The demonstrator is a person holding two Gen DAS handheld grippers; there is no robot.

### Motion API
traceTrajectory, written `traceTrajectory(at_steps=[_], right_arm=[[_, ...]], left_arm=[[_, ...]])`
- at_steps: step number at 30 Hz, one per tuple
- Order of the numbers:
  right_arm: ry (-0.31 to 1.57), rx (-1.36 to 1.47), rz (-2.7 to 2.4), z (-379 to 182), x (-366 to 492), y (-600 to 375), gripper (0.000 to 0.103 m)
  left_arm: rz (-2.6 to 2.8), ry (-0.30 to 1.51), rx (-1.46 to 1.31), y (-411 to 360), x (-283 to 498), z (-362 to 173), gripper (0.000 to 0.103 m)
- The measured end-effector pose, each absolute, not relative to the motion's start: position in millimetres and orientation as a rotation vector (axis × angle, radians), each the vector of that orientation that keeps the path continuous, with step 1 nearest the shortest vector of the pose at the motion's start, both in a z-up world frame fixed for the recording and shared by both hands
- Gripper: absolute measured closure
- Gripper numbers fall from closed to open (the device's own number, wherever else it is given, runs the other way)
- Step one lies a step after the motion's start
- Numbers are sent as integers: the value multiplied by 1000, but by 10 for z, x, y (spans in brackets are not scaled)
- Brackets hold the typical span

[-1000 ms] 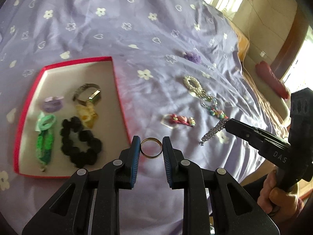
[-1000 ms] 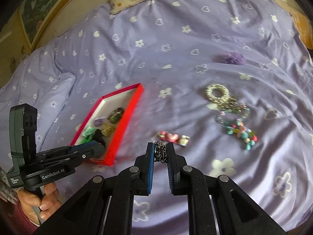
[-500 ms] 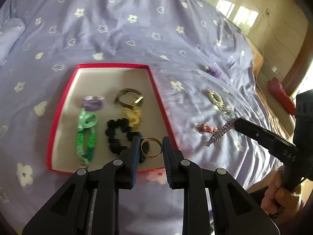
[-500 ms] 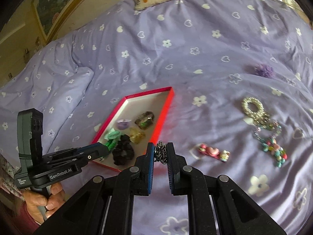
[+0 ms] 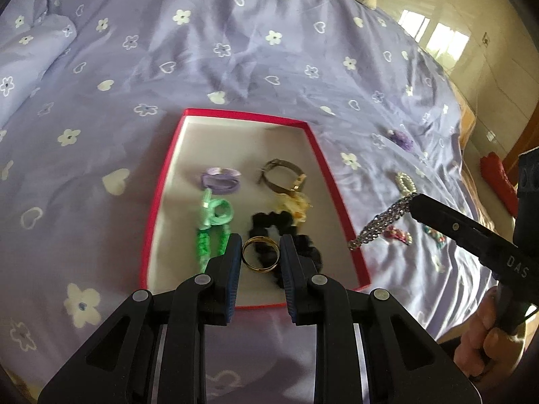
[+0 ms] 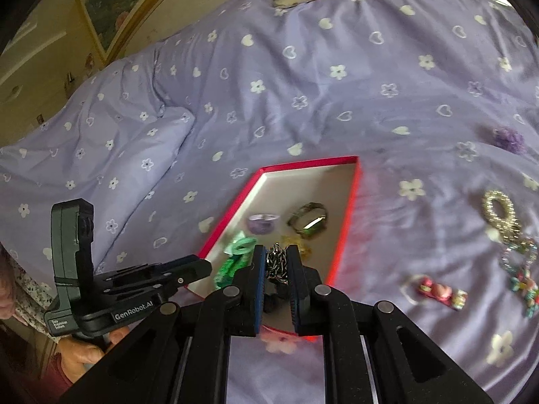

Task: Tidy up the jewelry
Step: 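Carry the ring and chain into the red box and open both tools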

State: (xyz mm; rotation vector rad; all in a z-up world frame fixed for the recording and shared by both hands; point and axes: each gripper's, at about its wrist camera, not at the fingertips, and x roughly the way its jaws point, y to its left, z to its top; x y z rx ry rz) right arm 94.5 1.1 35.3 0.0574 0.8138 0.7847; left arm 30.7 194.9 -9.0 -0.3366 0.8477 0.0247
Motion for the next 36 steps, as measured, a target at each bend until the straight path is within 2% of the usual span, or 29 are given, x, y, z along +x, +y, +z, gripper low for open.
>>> traceTrajectory(at_steps=[21,36], right_arm=[[976,7,803,-333,1119,440,91],[1035,6,801,-513,1162,468,89]], left_arm=[[87,944,-334,2219,467,-602,82],[85,981,-323,2217,531,-732,82]])
